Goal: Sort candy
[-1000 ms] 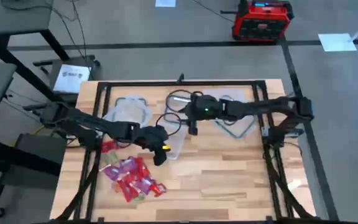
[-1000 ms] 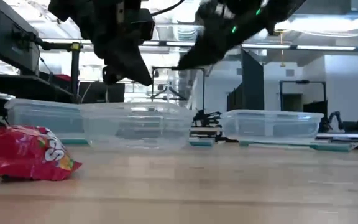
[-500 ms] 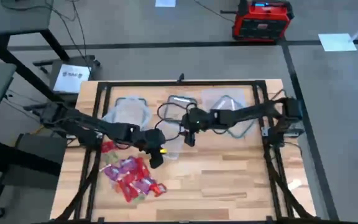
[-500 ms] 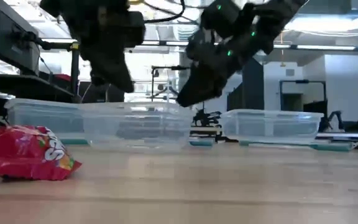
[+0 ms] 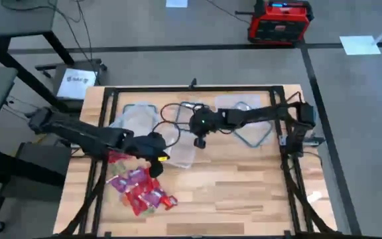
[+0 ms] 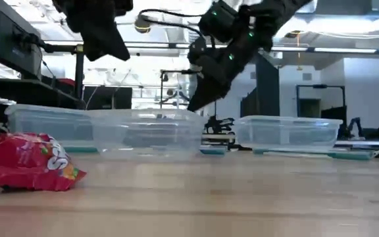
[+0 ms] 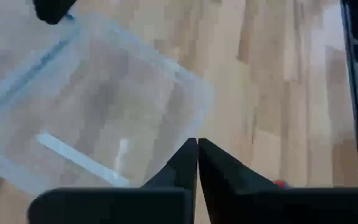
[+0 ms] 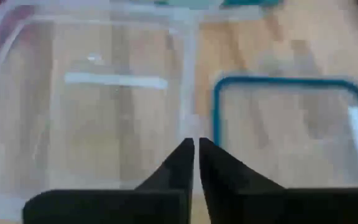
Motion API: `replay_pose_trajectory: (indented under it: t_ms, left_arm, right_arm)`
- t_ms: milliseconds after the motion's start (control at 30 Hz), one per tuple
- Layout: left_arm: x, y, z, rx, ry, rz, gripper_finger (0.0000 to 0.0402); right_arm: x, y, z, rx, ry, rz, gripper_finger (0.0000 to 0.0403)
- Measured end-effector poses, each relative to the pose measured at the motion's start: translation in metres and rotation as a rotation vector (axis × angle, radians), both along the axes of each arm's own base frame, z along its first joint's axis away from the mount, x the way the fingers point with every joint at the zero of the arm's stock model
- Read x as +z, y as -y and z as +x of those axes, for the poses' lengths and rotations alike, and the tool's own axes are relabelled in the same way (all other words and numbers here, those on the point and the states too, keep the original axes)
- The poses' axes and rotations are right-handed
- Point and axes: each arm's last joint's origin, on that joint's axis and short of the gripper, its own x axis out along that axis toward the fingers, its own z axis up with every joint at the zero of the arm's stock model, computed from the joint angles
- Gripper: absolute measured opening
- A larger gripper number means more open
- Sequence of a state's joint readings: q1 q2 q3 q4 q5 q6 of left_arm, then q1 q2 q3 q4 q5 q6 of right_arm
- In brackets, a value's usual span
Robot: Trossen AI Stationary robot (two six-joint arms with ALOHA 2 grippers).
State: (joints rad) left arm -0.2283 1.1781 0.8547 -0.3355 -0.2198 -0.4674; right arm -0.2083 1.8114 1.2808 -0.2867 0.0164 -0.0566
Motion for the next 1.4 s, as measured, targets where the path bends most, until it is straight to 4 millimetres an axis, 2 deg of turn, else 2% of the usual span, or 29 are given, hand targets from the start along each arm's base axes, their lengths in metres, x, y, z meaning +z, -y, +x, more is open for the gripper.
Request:
replay_pose_trajectory:
  t_ms: [167,267,333,400,533,700,867,1000,1200,1300,1400]
  left_arm:
    - [0.005,-0.002,-0.006,0.013,0.008,0.023,0.0]
    - [0.005,-0.003,-0.008,0.012,0.001,0.028,0.0]
    - [0.004,-0.003,-0.009,0.012,-0.018,0.032,0.0]
    - [0.002,-0.003,-0.01,0.013,-0.04,0.036,0.0]
    - [0.0,-0.004,-0.012,0.015,-0.067,0.042,0.0]
    - [0.0,-0.004,-0.012,0.015,-0.065,0.041,0.0]
    - [0.0,-0.003,-0.012,0.015,-0.065,0.041,0.0]
    - [0.0,-0.003,-0.012,0.014,-0.066,0.041,0.0]
    - [0.0,-0.003,-0.012,0.01,-0.066,0.047,0.0]
    - [0.0,-0.003,-0.012,0.01,-0.066,0.046,0.0]
    - [0.0,-0.003,-0.012,0.011,-0.066,0.046,0.0]
  right_arm:
    - [0.02,0.018,0.001,0.001,0.007,0.037,0.0001]
    - [0.028,0.016,0.005,-0.012,0.075,0.182,0.0007]
    - [0.02,0.007,0.009,0.031,0.058,0.246,0.0017]
    - [0.003,-0.004,0.013,0.058,0.002,0.257,0.0035]
    - [-0.027,-0.016,0.022,0.041,-0.089,0.182,0.0085]
    - [-0.048,-0.018,0.028,0.033,-0.131,0.184,0.0145]
    - [-0.058,-0.019,0.029,0.045,-0.161,0.188,0.0175]
    - [-0.047,-0.021,0.029,0.061,-0.142,0.178,0.0177]
    - [0.007,-0.022,0.026,0.1,-0.017,0.019,0.0171]
    - [0.014,-0.008,0.021,0.089,-0.032,-0.096,0.0165]
    - [0.01,0.008,0.013,0.082,-0.085,-0.08,0.0158]
